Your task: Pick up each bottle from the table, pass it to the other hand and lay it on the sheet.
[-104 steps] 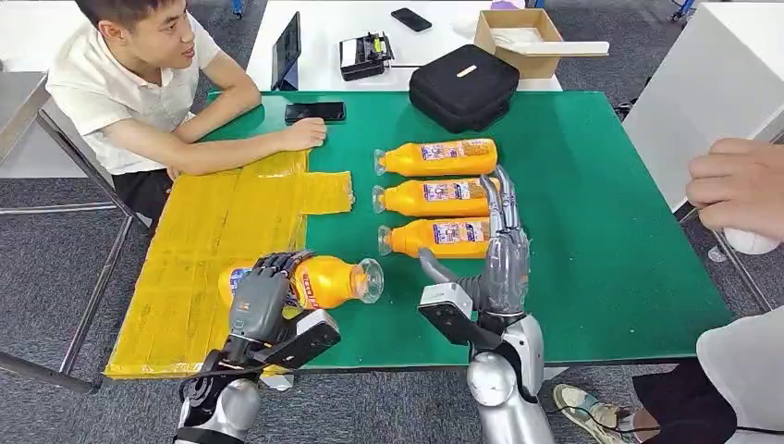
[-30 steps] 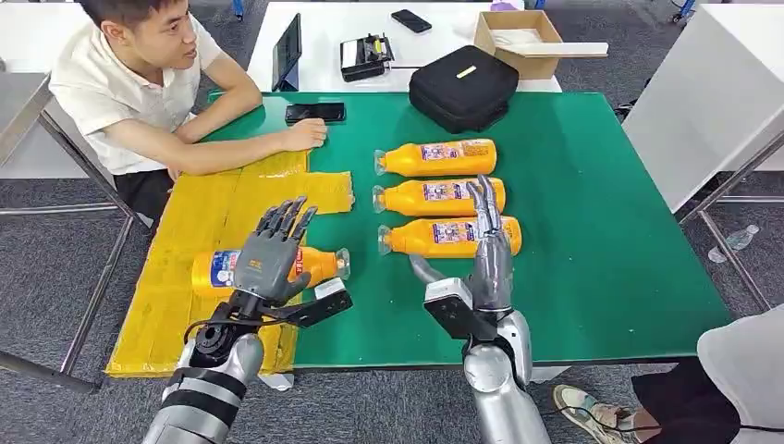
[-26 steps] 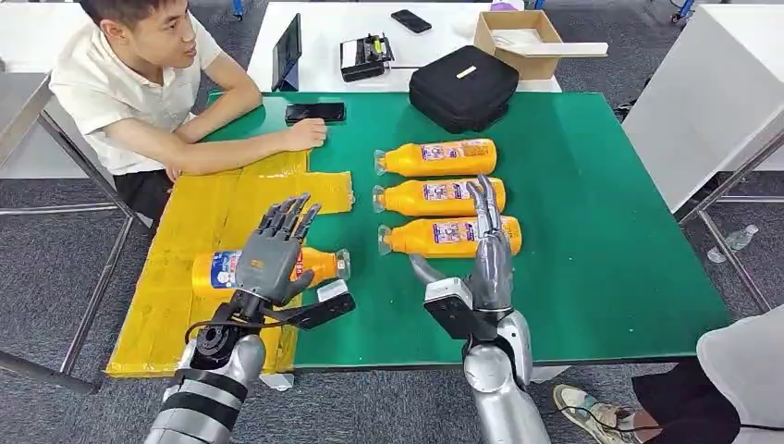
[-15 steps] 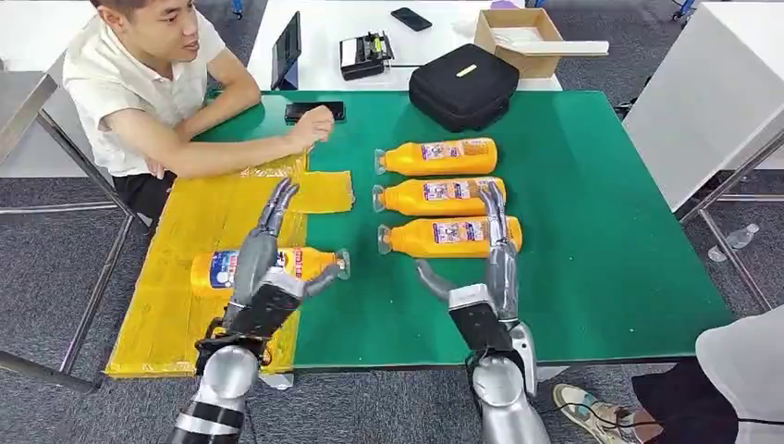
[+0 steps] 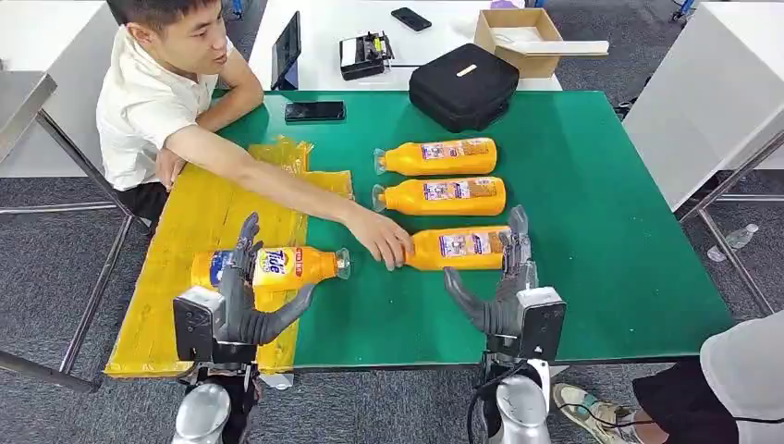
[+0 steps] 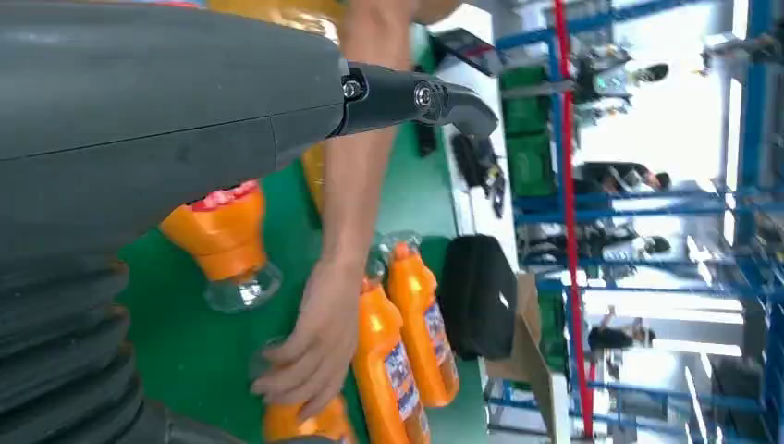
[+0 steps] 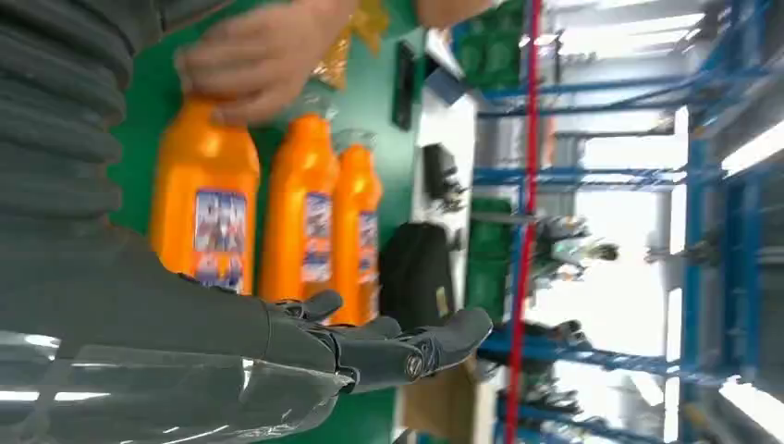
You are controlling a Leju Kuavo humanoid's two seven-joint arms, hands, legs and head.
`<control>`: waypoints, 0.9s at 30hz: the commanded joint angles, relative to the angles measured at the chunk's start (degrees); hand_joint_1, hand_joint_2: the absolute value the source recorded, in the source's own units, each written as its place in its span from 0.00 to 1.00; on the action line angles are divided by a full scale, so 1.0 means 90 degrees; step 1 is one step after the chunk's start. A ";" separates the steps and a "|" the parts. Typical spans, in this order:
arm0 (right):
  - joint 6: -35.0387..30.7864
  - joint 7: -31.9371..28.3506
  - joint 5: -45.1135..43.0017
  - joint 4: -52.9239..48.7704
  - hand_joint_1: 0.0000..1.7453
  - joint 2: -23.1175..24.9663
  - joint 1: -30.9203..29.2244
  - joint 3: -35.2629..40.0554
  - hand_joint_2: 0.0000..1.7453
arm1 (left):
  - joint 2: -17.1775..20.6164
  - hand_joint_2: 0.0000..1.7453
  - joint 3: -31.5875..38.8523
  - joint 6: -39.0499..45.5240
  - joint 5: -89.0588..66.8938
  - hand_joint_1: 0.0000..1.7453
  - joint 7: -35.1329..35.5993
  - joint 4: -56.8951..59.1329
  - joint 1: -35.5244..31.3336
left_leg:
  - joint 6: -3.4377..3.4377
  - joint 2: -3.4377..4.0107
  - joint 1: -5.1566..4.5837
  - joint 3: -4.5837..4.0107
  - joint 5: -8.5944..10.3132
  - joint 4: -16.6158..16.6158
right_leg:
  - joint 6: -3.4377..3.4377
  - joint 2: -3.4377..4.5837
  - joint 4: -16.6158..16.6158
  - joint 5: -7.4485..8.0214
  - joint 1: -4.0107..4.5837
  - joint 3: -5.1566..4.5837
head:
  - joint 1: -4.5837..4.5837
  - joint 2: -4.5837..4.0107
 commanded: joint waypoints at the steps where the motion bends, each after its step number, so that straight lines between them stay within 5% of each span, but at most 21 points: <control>1: -0.0594 0.0000 0.1057 -0.0833 0.00 -0.0060 0.0553 0.0193 1.00 | -0.0226 1.00 -0.0287 -0.0108 0.0079 0.00 -0.0072 -0.1056 0.0864 | 0.0001 0.0009 0.0004 0.0016 -0.0016 0.0006 | -0.0021 -0.0001 0.0002 -0.0014 0.0008 0.0017 | 0.0000 0.0000; 7: -0.0994 -0.0061 0.1735 -0.0945 0.00 -0.0151 0.0610 0.0254 1.00 | -0.0185 1.00 -0.0290 -0.0313 -0.0014 0.00 -0.0060 -0.1287 0.1016 | 0.0002 0.0004 0.0003 0.0008 -0.0009 0.0001 | -0.0016 -0.0005 -0.0003 -0.0008 0.0006 0.0007 | 0.0000 0.0000; 13: -0.2432 0.0361 0.4561 -0.0664 0.00 -0.0542 0.0708 0.0084 1.00 | -0.0213 1.00 -0.0055 -0.0417 -0.0476 0.00 -0.0222 -0.1387 0.1267 | 0.0003 0.0015 0.0007 0.0038 -0.0023 -0.0001 | -0.0034 -0.0001 -0.0010 -0.0018 0.0013 0.0036 | 0.0000 0.0000; 17: -0.2895 0.0580 0.5502 0.0075 0.00 -0.0798 0.0577 0.0202 1.00 | -0.0226 1.00 0.0004 -0.0252 -0.0557 0.00 -0.0305 -0.0925 0.1061 | 0.0003 0.0006 0.0008 0.0037 -0.0012 -0.0013 | -0.0024 -0.0007 -0.0024 -0.0008 0.0013 0.0040 | 0.0000 0.0000; 27: -0.2943 0.1408 0.6544 0.0465 0.00 -0.1370 0.0342 0.0589 1.00 | -0.0226 1.00 -0.0084 -0.0339 -0.0530 0.00 -0.0388 -0.1078 0.1024 | 0.0003 0.0011 0.0005 0.0019 -0.0008 -0.0008 | -0.0015 0.0003 -0.0016 -0.0001 0.0009 0.0021 | 0.0000 0.0000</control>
